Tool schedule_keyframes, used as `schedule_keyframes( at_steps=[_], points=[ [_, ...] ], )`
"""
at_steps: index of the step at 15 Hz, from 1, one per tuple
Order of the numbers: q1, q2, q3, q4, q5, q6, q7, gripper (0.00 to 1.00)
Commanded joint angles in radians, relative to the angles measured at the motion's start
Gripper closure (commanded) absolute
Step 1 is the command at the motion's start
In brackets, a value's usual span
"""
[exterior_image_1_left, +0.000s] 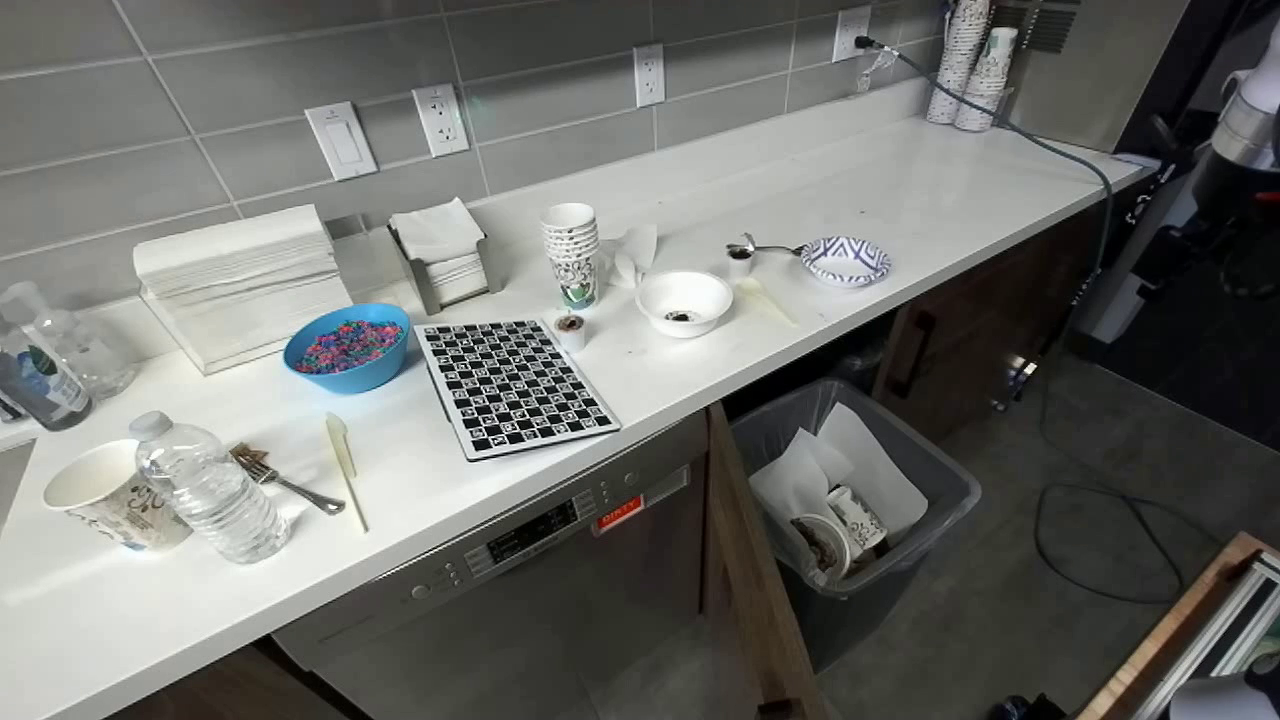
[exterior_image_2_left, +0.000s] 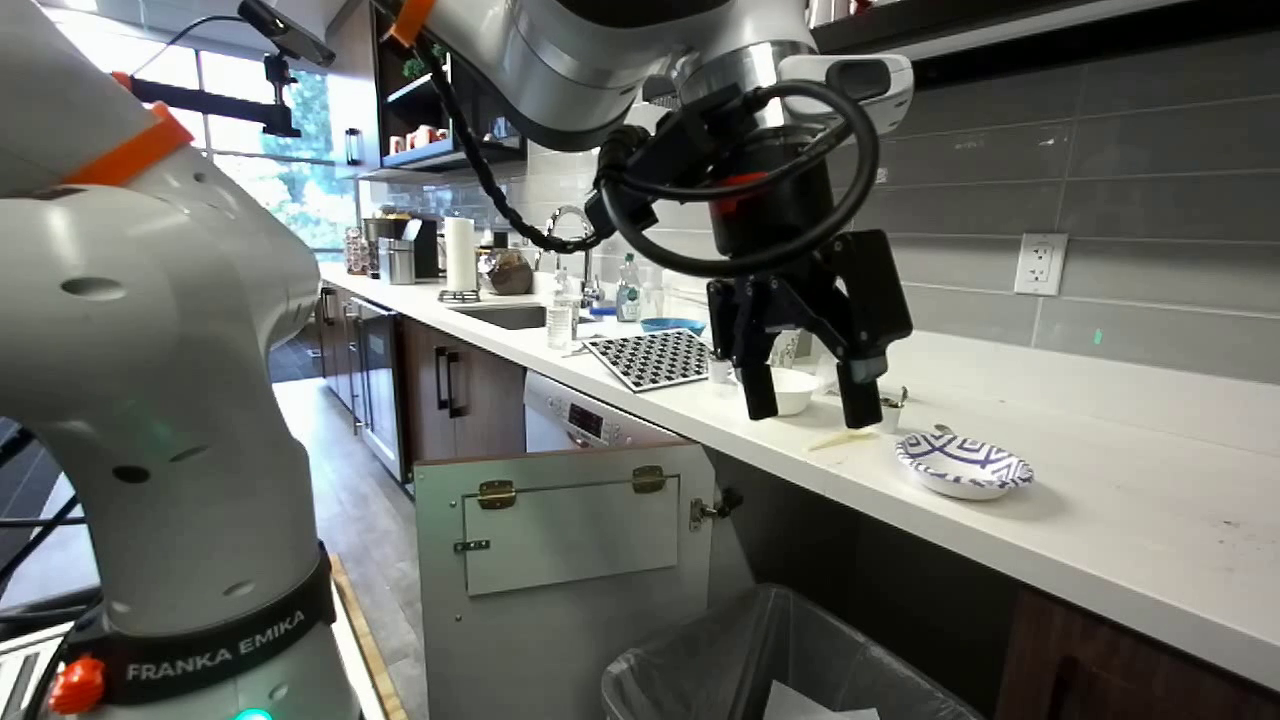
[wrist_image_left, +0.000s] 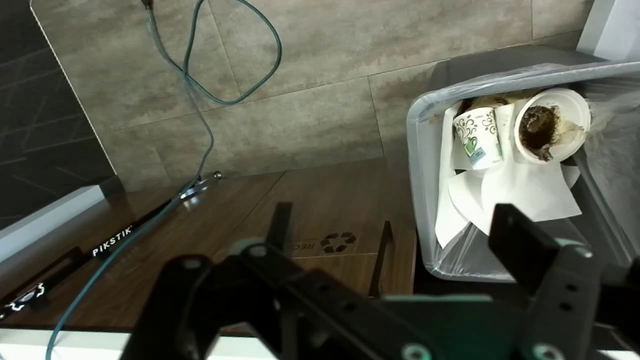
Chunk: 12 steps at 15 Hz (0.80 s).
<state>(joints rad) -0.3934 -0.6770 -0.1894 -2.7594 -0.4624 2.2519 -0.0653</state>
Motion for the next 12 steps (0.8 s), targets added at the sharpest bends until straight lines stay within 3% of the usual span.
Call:
schedule_keyframes(
  at_steps=[1,8,12],
  points=[
    [0.068,0.081,-0.024,0.076,0.052,0.043,-0.041,0.0],
    [0.289,0.41,-0.052,0.402,0.278,0.146,-0.26,0.0],
    [0.346,0.629,-0.037,0.616,0.428,0.142,-0.404,0.0]
  ],
)
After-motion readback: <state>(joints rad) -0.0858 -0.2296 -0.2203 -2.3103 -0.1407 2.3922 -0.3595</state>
